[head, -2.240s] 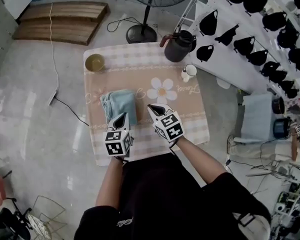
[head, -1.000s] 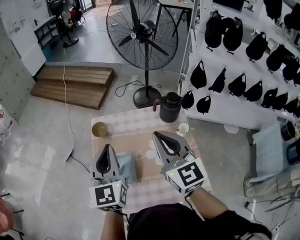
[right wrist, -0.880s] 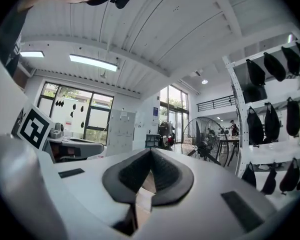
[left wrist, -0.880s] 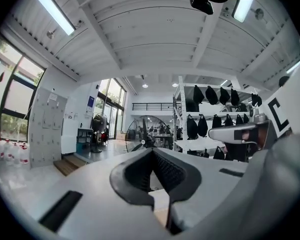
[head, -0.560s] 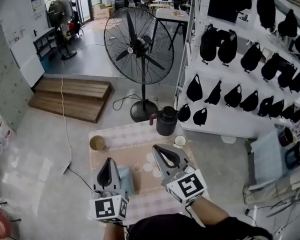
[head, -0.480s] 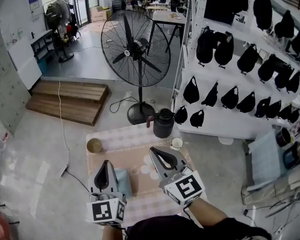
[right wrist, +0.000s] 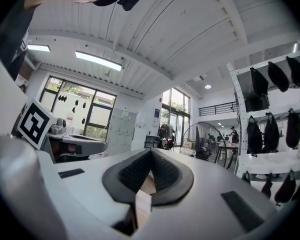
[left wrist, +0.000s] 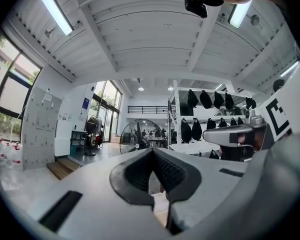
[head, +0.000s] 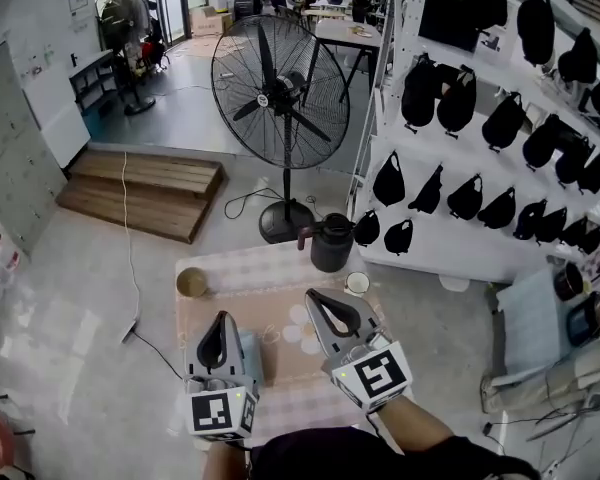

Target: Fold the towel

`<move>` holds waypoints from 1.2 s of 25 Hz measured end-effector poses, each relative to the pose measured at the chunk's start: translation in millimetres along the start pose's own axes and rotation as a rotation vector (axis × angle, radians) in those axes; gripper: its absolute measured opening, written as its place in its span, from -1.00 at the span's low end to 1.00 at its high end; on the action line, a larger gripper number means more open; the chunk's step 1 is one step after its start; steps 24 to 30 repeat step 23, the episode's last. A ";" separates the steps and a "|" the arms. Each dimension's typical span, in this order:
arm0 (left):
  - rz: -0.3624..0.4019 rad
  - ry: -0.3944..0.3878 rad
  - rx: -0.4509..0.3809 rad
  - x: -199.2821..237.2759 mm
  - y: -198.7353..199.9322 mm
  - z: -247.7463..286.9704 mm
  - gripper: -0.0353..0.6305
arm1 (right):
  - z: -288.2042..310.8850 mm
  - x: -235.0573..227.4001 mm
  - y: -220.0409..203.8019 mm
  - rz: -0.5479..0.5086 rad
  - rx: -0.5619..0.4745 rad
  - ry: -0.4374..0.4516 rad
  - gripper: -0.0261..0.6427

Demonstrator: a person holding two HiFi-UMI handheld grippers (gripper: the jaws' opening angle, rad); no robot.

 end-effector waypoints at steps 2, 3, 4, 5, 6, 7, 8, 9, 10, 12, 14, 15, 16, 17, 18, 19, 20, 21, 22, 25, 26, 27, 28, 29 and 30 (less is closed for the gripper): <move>-0.002 -0.006 0.004 -1.2 -0.3 0.0 -0.88 | -0.4 -0.1 0.1 0.002 -0.002 0.001 -0.92; -0.004 -0.008 0.006 -1.5 -0.6 -0.1 -0.88 | -0.3 -0.3 0.0 0.004 -0.003 0.000 -0.92; -0.006 -0.009 0.006 -1.9 -0.9 -0.1 -0.88 | -0.2 -0.6 -0.1 0.005 -0.004 -0.001 -0.92; -0.007 -0.009 0.005 -2.5 -1.2 0.0 -0.88 | -0.3 -1.1 -0.2 0.006 -0.005 -0.002 -0.92; -0.007 -0.009 0.004 -3.1 -1.4 -0.1 -0.88 | -0.8 -1.6 -0.2 0.006 -0.005 -0.003 -0.92; -0.008 -0.009 0.003 -3.6 -1.6 -0.4 -0.88 | -1.7 -2.0 -0.3 0.005 -0.005 -0.004 -0.92; -0.008 -0.009 0.003 -3.7 -1.6 -0.9 -0.88 | -2.5 -2.1 -0.4 0.004 -0.004 -0.006 -0.92; -0.008 -0.009 0.002 -3.6 -1.7 -1.4 -0.88 | -3.1 -2.0 -0.5 0.003 -0.003 -0.007 -0.92; -0.009 -0.008 0.002 -3.2 -1.8 -1.9 -0.88 | -3.4 -1.6 -0.7 0.002 -0.002 -0.007 -0.92; -0.010 -0.006 0.005 -2.3 -2.3 -2.6 -0.88 | -3.9 -1.0 -1.2 0.004 0.002 -0.009 -0.92; -0.011 -0.005 0.006 -2.3 -3.3 -3.0 -0.88 | -4.8 -1.0 -2.1 0.008 0.004 -0.010 -0.92; -0.012 -0.004 0.006 -2.4 -3.7 -3.1 -0.88 | -5.3 -1.1 -2.5 0.010 0.005 -0.011 -0.92; -0.012 -0.004 0.007 -2.4 -3.9 -3.1 -0.88 | -5.5 -1.2 -2.6 0.010 0.005 -0.012 -0.92; -0.012 -0.003 0.007 -2.3 -4.0 -3.0 -0.88 | -5.7 -1.4 -2.4 0.010 0.005 -0.013 -0.92; -0.012 -0.003 0.007 -2.2 -3.9 -2.7 -0.88 | -5.8 -1.5 -1.9 0.009 0.005 -0.014 -0.92; -0.012 -0.004 0.008 -2.2 -3.8 -2.5 -0.88 | -6.0 -1.7 -1.3 0.008 0.005 -0.015 -0.92; -0.014 -0.004 0.009 -2.5 -3.8 -2.5 -0.88 | -6.4 -2.0 -0.7 0.006 0.005 -0.016 -0.92; -0.015 -0.005 0.010 -2.9 -3.9 -2.6 -0.88 | -7.0 -2.2 -0.3 0.005 0.006 -0.017 -0.92; -0.016 -0.006 0.012 -3.4 -4.2 -2.9 -0.88 | -7.7 -2.4 0.2 0.004 0.006 -0.017 -0.92; -0.017 -0.006 0.013 -4.0 -4.5 -3.3 -0.88 | -8.4 -2.5 0.7 0.003 0.006 -0.017 -0.92; -0.017 -0.006 0.013 -4.0 -4.5 -3.3 -0.88 | -8.4 -2.5 0.7 0.003 0.006 -0.017 -0.92; -0.017 -0.006 0.013 -4.0 -4.5 -3.3 -0.88 | -8.4 -2.5 0.7 0.003 0.006 -0.017 -0.92; -0.017 -0.006 0.013 -4.0 -4.5 -3.3 -0.88 | -8.4 -2.5 0.7 0.003 0.006 -0.017 -0.92; -0.017 -0.006 0.013 -4.0 -4.5 -3.3 -0.88 | -8.4 -2.5 0.7 0.003 0.006 -0.017 -0.92; -0.017 -0.006 0.013 -4.0 -4.5 -3.3 -0.88 | -8.4 -2.5 0.7 0.003 0.006 -0.017 -0.92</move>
Point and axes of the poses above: the fingertips, and each gripper's own axes: z forward along the fingers, x to its left, y out of its top, the point moved 10 cm from there along -z, backward along the fingers, and after that the axes turned 9 degrees about -z, right-handed, at the moved point
